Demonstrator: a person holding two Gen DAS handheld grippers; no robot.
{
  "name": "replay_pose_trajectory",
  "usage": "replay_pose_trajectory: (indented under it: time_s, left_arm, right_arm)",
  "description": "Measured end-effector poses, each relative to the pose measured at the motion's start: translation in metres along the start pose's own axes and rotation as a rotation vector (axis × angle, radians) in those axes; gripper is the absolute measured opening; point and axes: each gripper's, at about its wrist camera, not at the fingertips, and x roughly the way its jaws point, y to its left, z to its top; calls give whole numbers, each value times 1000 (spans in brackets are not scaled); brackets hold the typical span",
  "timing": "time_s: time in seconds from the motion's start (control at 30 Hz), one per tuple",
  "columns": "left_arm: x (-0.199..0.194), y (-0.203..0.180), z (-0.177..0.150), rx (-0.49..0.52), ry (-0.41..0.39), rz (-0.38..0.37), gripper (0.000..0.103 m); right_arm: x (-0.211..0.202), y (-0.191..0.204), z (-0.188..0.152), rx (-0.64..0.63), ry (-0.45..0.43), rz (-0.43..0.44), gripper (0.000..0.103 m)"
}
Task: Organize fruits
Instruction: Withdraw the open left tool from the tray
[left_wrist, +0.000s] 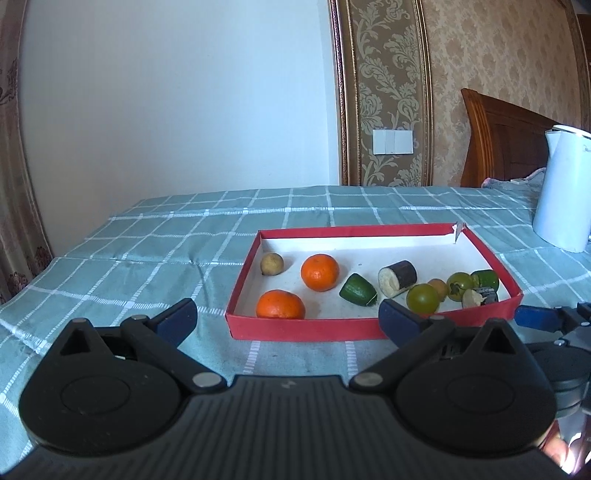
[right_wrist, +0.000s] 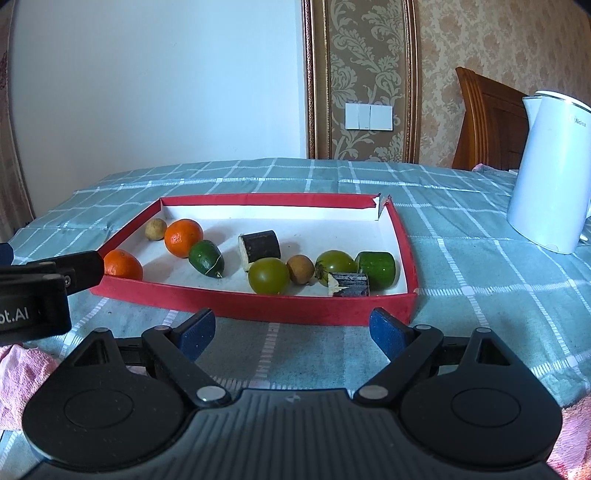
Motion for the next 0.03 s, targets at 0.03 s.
replay_pose_trajectory:
  time_s: [0.03]
  left_arm:
    - [0, 0, 0, -1, 1, 2, 103]
  right_arm:
    - [0, 0, 0, 0, 1, 0, 91]
